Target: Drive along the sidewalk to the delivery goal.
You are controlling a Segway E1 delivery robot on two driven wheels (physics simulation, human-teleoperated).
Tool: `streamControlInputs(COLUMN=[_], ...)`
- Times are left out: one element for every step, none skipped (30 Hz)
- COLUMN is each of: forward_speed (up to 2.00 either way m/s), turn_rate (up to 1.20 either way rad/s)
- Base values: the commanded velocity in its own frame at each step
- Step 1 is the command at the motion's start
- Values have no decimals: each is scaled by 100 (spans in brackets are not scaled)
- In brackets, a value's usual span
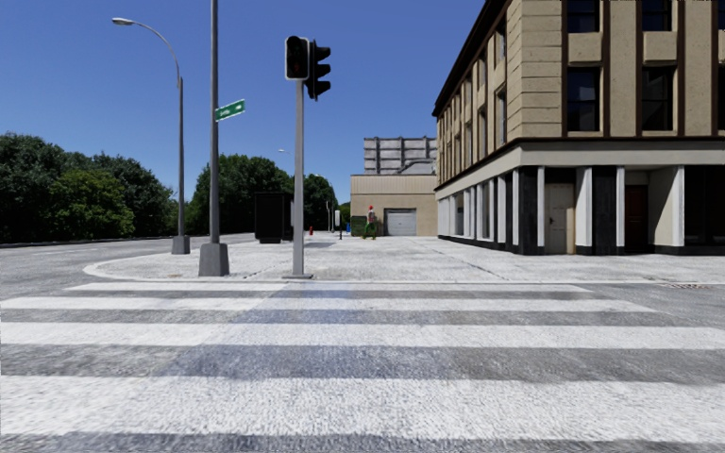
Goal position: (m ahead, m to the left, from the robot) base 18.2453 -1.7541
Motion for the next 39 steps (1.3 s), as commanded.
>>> streamControlInputs(forward_speed=[200, 200, 200, 200, 200, 200, 200, 200, 200, 200, 200, 200, 200, 200, 200, 200, 200, 200, 200, 200, 200, 200, 200, 200, 200, 200, 200, 200, 200, 200, 200, 200, 200, 200, 200, 200, 200, 200, 200], turn_rate=[0, 0, 0, 0, 0, 0, 0, 0, 0, 0, 0, 0, 0, 0, 0, 0, 0, 0, 0, 0, 0, 0, 0, 0, 0, 0, 0, 0, 0, 0, 0, 0, 0, 0, 0, 0, 0, 0, 0])
